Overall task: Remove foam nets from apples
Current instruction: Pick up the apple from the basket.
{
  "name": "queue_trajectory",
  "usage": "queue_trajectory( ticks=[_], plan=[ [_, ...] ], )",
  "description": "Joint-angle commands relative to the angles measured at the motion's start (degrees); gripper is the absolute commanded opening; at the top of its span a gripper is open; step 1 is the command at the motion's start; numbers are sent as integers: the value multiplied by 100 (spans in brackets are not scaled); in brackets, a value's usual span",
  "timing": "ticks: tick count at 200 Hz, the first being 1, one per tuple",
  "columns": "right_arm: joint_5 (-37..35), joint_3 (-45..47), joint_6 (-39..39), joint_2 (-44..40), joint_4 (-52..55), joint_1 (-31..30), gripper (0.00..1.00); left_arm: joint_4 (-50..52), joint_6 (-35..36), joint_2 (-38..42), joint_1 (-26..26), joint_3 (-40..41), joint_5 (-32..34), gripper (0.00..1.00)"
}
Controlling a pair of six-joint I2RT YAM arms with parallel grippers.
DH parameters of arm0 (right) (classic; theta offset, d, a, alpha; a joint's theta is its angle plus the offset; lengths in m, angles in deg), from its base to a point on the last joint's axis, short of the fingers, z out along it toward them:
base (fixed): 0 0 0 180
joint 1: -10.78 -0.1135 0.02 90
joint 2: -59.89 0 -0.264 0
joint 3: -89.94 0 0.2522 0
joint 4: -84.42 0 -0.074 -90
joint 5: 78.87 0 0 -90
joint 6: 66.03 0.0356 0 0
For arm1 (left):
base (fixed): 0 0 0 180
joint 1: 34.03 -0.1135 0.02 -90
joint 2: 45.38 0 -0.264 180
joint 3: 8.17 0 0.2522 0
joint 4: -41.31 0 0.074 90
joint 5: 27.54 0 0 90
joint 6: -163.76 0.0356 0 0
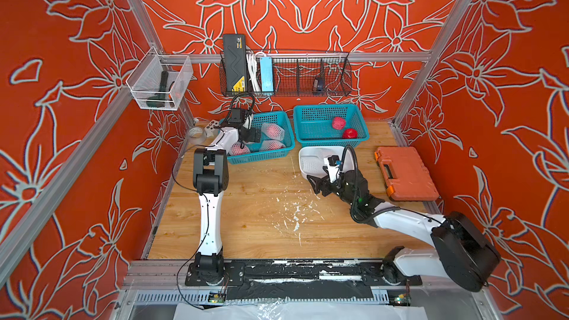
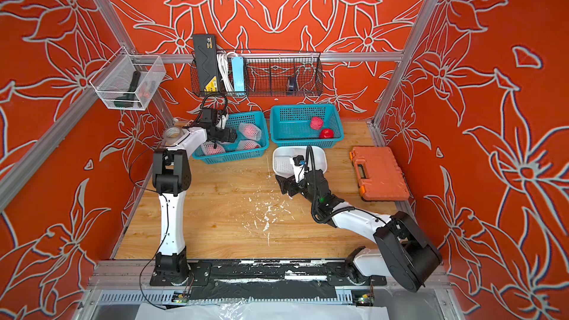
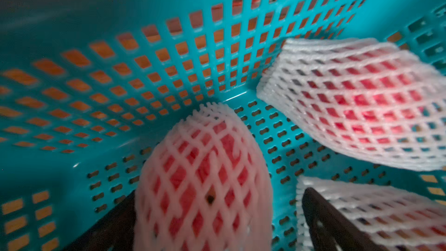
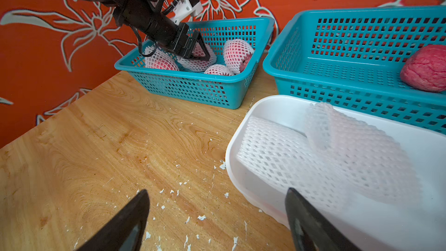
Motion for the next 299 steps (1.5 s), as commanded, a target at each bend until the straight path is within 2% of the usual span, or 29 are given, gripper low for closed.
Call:
queue_trajectory(
  ticks=[1,32,113,127,155,204,230,270,299],
  plan=[
    [-22,89,22,-67,-118,-25,88,63,-90,-118,12,32,-11,98],
    [-45,77,5,-73,-69,-21,88,-121,-115,19,12,215,-41,84],
    [-56,82,13,-112,-51,-22,88,-342,-148,502,17,416,58,71],
    [-55,80,13,-116,-53,-22,88,-384,-151,572,17,437,1,64],
    [-55,76,13,-134,-32,-21,88,-385,-184,744,17,494,-49,62],
    [-47,76,22,-144,-36,-21,88,-568,-280,1415,21,1117,-320,61],
    [-57,86,10,-152,-32,-21,88,-779,-476,2043,107,1693,-460,60],
    [-67,60,5,-192,38,-21,88,-1195,-1032,3471,594,3064,-277,61],
    [-128,118,5,-302,32,-21,88,-1190,-1360,4248,1259,3854,-264,62]
  ],
)
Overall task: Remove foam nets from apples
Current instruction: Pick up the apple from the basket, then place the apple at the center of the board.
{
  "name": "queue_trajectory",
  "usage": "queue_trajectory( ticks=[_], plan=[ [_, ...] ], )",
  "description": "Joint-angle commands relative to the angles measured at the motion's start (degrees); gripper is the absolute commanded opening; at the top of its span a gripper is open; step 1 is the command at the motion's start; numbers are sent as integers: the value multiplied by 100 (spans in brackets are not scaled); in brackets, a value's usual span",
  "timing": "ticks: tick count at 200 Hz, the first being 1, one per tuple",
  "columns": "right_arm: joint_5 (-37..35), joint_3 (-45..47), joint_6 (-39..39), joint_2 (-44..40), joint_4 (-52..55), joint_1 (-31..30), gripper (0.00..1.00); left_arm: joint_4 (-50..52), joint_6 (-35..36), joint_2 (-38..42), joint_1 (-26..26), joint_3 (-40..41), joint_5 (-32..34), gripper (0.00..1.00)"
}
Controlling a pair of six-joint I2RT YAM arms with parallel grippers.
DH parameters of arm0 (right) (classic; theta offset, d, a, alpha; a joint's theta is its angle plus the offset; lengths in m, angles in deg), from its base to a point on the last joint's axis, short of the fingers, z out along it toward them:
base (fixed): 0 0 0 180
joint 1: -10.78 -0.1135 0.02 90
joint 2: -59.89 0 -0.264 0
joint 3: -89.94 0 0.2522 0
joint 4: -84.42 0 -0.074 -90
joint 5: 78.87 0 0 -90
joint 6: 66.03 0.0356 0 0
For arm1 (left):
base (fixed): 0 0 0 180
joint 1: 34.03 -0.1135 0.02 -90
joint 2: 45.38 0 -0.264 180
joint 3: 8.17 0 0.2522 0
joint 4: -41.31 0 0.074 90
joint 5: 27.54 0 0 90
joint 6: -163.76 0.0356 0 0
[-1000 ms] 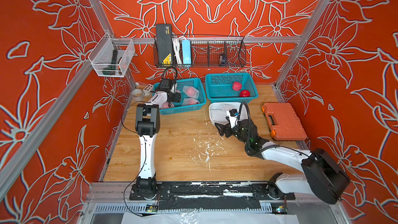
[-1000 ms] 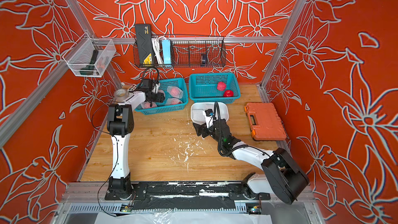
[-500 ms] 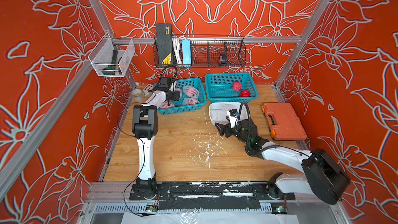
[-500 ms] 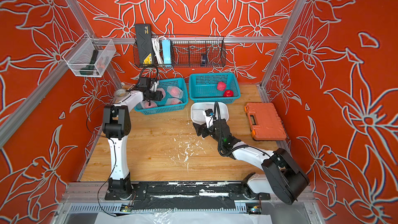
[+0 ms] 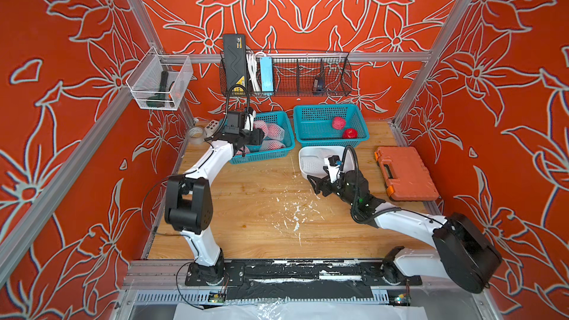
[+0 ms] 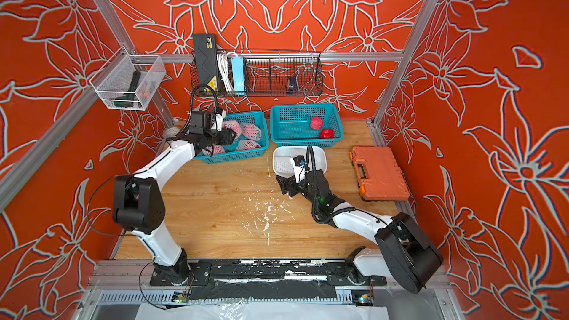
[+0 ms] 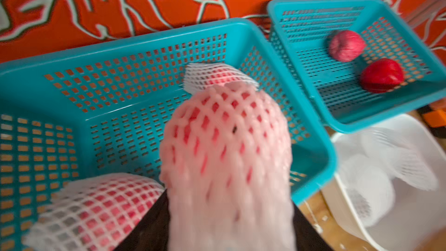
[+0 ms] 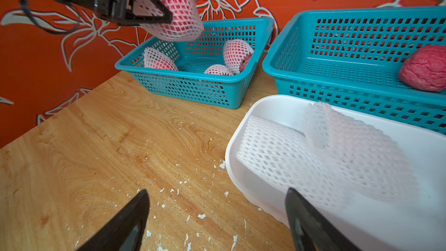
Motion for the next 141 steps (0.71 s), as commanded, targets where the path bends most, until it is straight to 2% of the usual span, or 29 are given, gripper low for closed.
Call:
queue_trajectory(
  ticks=[1,48,76,103,124,141],
  plan=[
    [-125,111,11,-212,-26,-25,88,-89,-420,456,491,475,2,62],
    [-492,295,-121,-623,32,-25,88,993,-308,1128,1597,1484,-293,62],
    [-775,447,-152,-820,-38,-21,88,1854,37,1222,1793,1568,-336,62],
    [-850,459,-161,-869,-5,-21,89,1448,74,1266,1858,1976,-537,63],
    [-850,454,-140,-829,-13,-21,89,1043,-3,1302,1909,2159,-436,64],
    [-850,418,-94,-699,-30,-21,89,782,-56,1156,1936,2219,-671,64]
  ],
)
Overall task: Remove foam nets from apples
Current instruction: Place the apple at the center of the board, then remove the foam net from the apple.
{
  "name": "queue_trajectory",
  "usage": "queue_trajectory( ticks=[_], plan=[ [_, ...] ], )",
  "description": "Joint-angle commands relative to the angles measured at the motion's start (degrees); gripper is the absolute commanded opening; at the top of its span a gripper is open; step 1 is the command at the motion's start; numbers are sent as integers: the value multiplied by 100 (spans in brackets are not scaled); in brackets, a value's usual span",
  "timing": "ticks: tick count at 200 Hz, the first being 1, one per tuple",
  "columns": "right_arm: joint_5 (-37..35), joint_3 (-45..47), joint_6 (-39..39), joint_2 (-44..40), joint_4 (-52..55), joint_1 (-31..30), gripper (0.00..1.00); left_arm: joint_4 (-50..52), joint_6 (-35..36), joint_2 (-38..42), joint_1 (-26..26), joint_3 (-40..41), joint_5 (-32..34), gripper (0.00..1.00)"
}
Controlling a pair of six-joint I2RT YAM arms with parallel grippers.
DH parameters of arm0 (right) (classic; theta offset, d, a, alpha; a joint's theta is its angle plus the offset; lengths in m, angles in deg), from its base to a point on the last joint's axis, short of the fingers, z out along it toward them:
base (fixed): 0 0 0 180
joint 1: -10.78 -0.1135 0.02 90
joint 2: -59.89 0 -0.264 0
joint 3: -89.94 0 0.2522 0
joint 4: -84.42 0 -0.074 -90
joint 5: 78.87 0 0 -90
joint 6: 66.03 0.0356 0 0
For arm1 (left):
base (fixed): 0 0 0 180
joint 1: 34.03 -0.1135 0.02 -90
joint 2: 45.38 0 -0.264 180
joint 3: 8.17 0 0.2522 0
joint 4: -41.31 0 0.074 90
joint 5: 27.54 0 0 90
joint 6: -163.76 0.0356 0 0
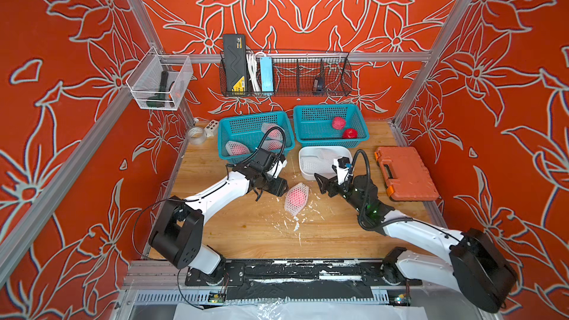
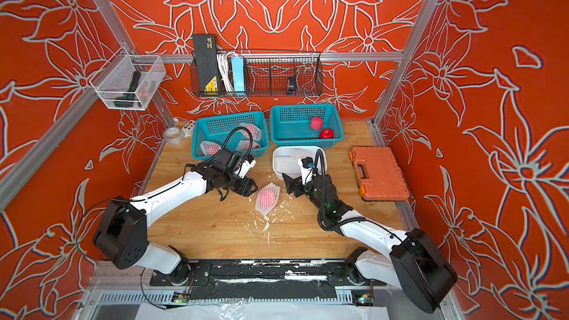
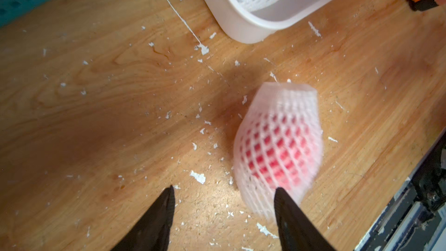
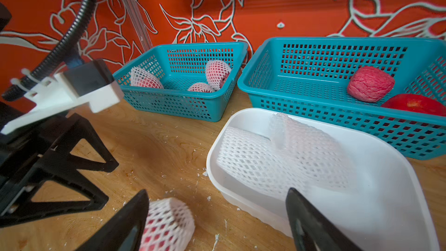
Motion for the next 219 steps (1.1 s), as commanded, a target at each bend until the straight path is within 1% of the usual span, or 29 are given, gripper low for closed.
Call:
queue_trajectory(
  ticks=[1,22,39,61,75,95,120,132,144,152,162,169,174,179,185,196,208,219],
  plan=[
    [-131,25,-7,96,-44,-21,89,-449,-9,8,60,65,-267,64],
    [89,-86,46,288,-14,-25,89,-625,-125,-41,119,186,-365,63],
    [332,-188,48,413,56,-21,88,-892,-214,200,271,453,-496,64],
    [416,-251,145,466,122,-21,89,-1284,-363,655,421,849,-510,66],
    [515,-444,239,409,553,-12,90,-1816,-542,1062,442,1317,-550,71],
    [707,-846,439,197,1581,4,90,-2565,-751,1626,518,2034,-709,75],
    [1428,-786,-71,-321,2166,-8,88,-3185,-873,2242,592,2743,-703,76],
    [1567,-606,-384,-560,2314,-29,86,-3551,-959,2509,592,3111,-561,78],
    [1691,-623,-707,-708,2757,-93,83,-3927,-1106,2697,583,3433,-414,80],
    [1498,-755,-842,-742,3211,-239,80,-4116,-1203,2763,584,3595,-328,80],
    [1052,-965,-1012,-732,3804,-497,74,-4228,-1310,2832,583,3741,-159,80],
    [752,-1087,-1218,-747,4122,-764,73,-4307,-1352,2850,583,3863,-20,80],
    [415,-1101,-1391,-774,4230,-990,73,-4405,-1373,2856,587,3971,41,80],
    [196,-1063,-1582,-816,4234,-1217,74,-4524,-1391,2853,574,4085,64,81],
    [21,-976,-1746,-854,4146,-1418,76,-4614,-1429,3049,558,4195,93,82],
    [-127,-890,-2063,-835,4061,-1687,76,-4676,-1527,3109,512,4308,213,82],
    [-423,-888,-2380,-683,4021,-2062,77,-4686,-1631,3151,414,4411,304,82],
    [-752,-777,-2638,-514,3708,-2439,79,-4746,-1744,3175,256,4517,259,84]
  ],
)
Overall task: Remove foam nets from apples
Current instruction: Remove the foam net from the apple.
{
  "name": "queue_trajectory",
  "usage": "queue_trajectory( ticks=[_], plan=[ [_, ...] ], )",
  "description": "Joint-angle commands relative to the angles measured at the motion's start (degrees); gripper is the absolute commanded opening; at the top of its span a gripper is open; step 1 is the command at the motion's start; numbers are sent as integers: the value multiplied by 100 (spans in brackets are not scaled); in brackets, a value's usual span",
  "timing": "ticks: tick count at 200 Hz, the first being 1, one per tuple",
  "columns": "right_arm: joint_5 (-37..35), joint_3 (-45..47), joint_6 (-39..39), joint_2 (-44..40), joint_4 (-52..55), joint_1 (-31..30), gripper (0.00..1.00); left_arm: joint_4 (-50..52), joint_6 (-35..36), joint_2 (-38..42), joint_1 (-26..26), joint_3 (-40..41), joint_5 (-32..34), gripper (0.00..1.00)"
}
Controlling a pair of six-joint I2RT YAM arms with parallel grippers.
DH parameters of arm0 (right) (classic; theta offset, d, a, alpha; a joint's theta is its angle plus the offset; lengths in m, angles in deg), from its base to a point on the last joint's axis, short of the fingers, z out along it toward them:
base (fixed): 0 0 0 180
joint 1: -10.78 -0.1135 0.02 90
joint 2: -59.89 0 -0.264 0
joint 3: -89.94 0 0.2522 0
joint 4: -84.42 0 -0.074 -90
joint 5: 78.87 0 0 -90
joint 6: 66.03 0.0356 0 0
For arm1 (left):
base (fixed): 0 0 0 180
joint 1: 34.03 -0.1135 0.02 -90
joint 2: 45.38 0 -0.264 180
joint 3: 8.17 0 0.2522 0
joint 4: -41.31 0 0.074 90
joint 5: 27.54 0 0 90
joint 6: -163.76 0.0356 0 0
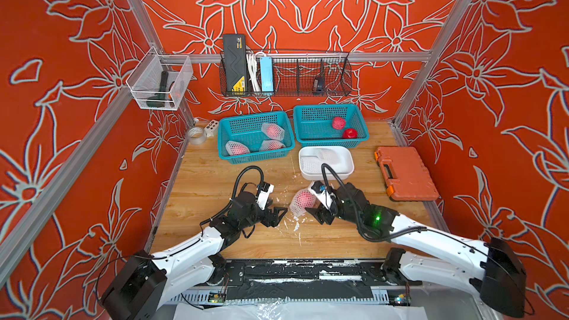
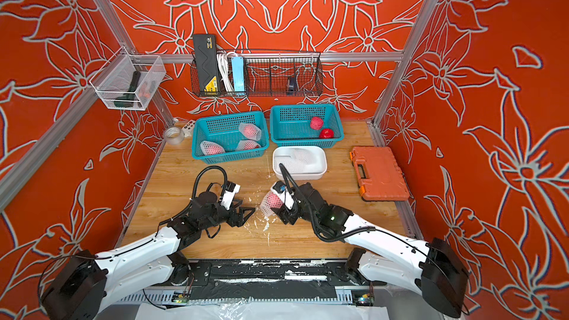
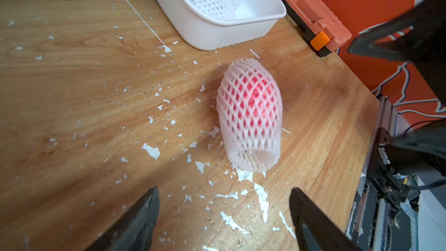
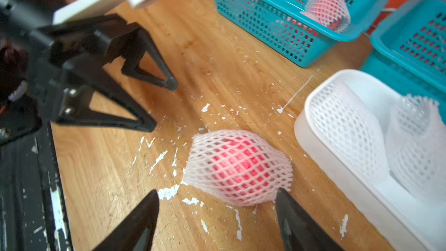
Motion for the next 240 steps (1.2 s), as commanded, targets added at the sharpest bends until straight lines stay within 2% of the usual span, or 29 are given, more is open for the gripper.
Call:
queue_trajectory(
  ticks=[1,22,45,72,113,163,180,200,215,231,240],
  plan=[
    [-941,108,-987,231,-59,-596,79,-493,-348,119,-255,154,191,84],
    [-1737,418,-1792,606,-869,-1401,81,-677,-568,86,-748,357,-274,84],
    [-2477,446,-2683,1215,-1581,-1824,84,-921,-642,125,-961,580,-559,85],
    [-2612,368,-3358,1855,-2045,-1845,87,-806,-551,186,-979,523,-689,84],
    [-3225,320,-4301,2832,-3087,-1871,90,-795,-468,337,-993,598,-771,84],
    [-3842,165,-5304,4283,-4885,-1811,87,-763,-423,461,-988,640,-830,83],
    [-3958,155,-5438,4541,-5499,-1720,84,-744,-416,488,-988,642,-832,83],
    [-3816,-7,-5133,4561,-4893,-1603,78,-727,-408,497,-988,650,-855,83],
    [-3918,56,-5077,4582,-5037,-1594,74,-722,-403,497,-990,642,-856,83],
    [-3954,107,-5019,4512,-5040,-1556,63,-733,-402,488,-988,642,-861,83],
    [-3915,87,-4907,4464,-4852,-1502,61,-744,-399,472,-988,644,-856,82]
  ],
)
